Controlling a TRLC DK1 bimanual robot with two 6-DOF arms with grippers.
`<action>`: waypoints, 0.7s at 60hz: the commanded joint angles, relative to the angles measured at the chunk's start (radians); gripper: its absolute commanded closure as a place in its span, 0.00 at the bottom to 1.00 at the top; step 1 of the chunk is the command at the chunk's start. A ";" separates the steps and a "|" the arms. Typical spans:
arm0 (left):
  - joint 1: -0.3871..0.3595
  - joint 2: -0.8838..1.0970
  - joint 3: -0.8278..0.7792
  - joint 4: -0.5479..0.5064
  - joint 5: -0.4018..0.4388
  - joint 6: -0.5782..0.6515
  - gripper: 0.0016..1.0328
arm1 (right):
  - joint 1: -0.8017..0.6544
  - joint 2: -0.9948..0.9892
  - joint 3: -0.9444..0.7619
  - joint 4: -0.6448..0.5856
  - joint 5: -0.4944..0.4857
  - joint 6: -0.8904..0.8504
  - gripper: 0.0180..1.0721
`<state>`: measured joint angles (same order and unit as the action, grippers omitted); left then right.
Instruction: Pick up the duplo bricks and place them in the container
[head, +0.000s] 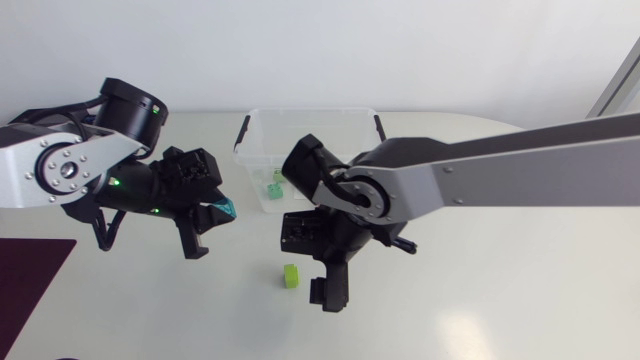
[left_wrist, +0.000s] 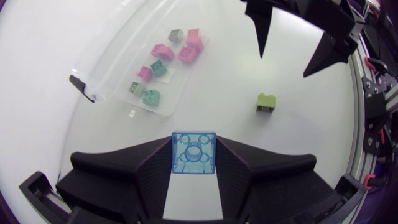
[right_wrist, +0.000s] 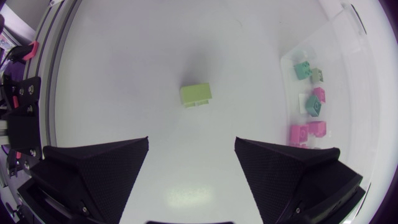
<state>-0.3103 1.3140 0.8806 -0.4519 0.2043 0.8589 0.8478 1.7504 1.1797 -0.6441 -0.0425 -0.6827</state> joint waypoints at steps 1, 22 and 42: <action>0.025 -0.029 0.004 0.019 0.018 -0.049 0.78 | 0.016 0.070 0.070 -0.040 -0.016 -0.044 0.05; 0.079 -0.021 0.120 0.216 0.064 -0.271 0.78 | 0.034 0.264 0.273 -0.155 -0.046 -0.095 0.05; 0.154 0.021 0.139 0.340 0.095 -0.366 0.78 | 0.057 0.391 0.383 -0.213 -0.048 -0.094 0.33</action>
<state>-0.1635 1.3102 0.9905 -0.1284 0.2878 0.5220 0.8951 2.1056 1.5368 -0.8383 -0.0830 -0.7498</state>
